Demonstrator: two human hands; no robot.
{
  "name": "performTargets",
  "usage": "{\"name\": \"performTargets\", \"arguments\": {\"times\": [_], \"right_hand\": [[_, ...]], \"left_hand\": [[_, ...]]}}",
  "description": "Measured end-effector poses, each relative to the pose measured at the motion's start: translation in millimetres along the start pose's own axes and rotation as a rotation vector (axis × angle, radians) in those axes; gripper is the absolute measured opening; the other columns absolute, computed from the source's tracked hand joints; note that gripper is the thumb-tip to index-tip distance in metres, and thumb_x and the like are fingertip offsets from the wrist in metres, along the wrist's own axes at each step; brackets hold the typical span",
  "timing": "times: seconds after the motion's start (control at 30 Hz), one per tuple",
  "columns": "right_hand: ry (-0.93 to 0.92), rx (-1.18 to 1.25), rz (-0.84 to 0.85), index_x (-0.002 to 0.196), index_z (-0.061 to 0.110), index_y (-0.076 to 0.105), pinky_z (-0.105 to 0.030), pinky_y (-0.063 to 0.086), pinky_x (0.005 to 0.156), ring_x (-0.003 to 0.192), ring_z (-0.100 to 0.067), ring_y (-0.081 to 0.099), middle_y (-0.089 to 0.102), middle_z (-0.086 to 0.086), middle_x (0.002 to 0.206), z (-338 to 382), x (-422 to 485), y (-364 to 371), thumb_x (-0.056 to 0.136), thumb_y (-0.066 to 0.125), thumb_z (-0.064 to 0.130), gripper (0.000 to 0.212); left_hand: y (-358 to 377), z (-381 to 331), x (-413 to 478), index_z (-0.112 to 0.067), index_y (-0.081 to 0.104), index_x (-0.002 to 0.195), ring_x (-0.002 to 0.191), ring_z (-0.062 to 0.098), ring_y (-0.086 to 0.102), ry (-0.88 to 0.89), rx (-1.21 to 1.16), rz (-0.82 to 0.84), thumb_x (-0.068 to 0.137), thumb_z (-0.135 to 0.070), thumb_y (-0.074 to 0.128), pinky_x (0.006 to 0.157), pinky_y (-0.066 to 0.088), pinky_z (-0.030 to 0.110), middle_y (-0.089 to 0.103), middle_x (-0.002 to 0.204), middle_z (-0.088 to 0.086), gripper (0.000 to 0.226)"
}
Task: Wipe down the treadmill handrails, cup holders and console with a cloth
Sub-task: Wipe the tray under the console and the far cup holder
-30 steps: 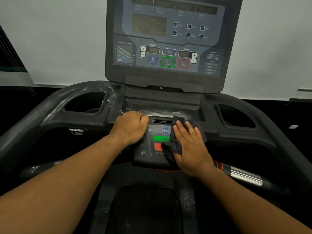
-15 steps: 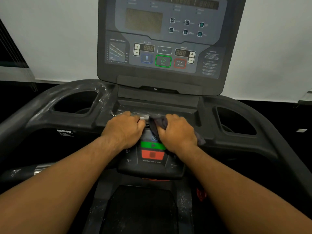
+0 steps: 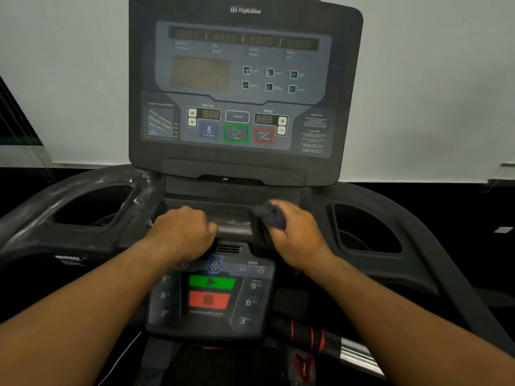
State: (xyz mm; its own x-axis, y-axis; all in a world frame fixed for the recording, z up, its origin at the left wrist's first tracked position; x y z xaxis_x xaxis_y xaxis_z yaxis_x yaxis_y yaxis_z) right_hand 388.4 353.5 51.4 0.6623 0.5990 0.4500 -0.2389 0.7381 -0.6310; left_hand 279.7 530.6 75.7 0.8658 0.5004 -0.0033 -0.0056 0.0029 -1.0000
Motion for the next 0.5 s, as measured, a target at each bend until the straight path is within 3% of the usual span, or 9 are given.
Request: {"name": "performTargets", "arguments": {"times": [0.07, 0.13, 0.17, 0.23, 0.33, 0.5], "right_hand": [[-0.073, 0.047, -0.178, 0.113, 0.008, 0.065, -0.025, 0.044, 0.089, 0.103, -0.021, 0.061, 0.068, -0.006, 0.111, 0.8, 23.5, -20.0, 0.083, 0.057, 0.028, 0.037], [-0.140, 0.004, -0.214, 0.124, 0.008, 0.060, -0.026, 0.038, 0.100, 0.117, -0.022, 0.053, 0.063, -0.006, 0.123, 1.2, 45.0, -36.1, 0.086, 0.057, 0.032, 0.045], [-0.160, -0.078, -0.153, 0.131, 0.011, 0.055, -0.028, 0.032, 0.106, 0.127, -0.022, 0.045, 0.058, -0.004, 0.132, -1.0, 53.0, -38.6, 0.088, 0.055, 0.038, 0.051], [-0.119, -0.349, 0.142, 0.148, 0.020, 0.034, -0.042, 0.015, 0.116, 0.145, -0.023, 0.019, 0.034, 0.000, 0.154, -16.3, 56.4, -29.5, 0.090, 0.048, 0.054, 0.068], [0.076, -0.496, 0.588, 0.154, 0.027, 0.005, -0.048, -0.008, 0.118, 0.148, -0.018, -0.011, 0.000, 0.008, 0.162, -50.2, 28.5, -4.8, 0.090, 0.040, 0.067, 0.083], [0.137, -0.465, 0.629, 0.154, 0.023, 0.015, -0.040, -0.011, 0.118, 0.148, -0.013, -0.004, 0.005, 0.008, 0.161, -56.3, 10.6, 1.8, 0.095, 0.027, 0.063, 0.072]], "left_hand": [[-7.4, -2.5, 7.7, -0.010, 0.067, 0.109, 0.108, 0.036, 0.061, -0.006, 0.049, 0.042, 0.096, -0.042, 0.036, 0.083, 0.046, 0.037, 0.064, 0.121, 0.017, 0.047], [-14.1, -5.8, 14.8, -0.011, 0.067, 0.108, 0.105, 0.035, 0.061, -0.015, 0.048, 0.046, 0.096, -0.044, 0.034, 0.082, 0.045, 0.037, 0.065, 0.119, 0.016, 0.047], [-16.6, -7.4, 17.7, -0.011, 0.067, 0.106, 0.103, 0.035, 0.061, -0.025, 0.031, 0.040, 0.097, -0.043, 0.034, 0.080, 0.045, 0.037, 0.065, 0.117, 0.016, 0.047], [-19.7, -11.1, 23.4, -0.013, 0.067, 0.100, 0.096, 0.036, 0.060, -0.036, -0.013, 0.022, 0.096, -0.042, 0.033, 0.075, 0.042, 0.036, 0.065, 0.113, 0.016, 0.045], [-19.1, -12.3, 28.7, -0.017, 0.066, 0.090, 0.080, 0.030, 0.051, -0.042, -0.073, 0.011, 0.095, -0.041, 0.033, 0.072, 0.041, 0.035, 0.065, 0.102, 0.013, 0.042], [-12.8, 0.8, 38.8, -0.022, 0.057, 0.078, 0.075, 0.023, 0.048, -0.031, -0.136, 0.036, 0.097, -0.040, 0.035, 0.069, 0.040, 0.033, 0.052, 0.084, 0.002, 0.034]]}}
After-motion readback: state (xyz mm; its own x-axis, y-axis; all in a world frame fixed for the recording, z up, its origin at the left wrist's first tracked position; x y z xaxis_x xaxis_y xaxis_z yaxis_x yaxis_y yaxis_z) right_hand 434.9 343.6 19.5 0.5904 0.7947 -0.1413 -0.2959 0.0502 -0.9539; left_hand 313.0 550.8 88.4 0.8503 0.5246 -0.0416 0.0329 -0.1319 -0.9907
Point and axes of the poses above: each hand's wrist, its own x-axis towards the middle knuckle, its own y-axis out of the palm, z = x × y, the point moved 1 cm from there along x, towards the middle knuckle
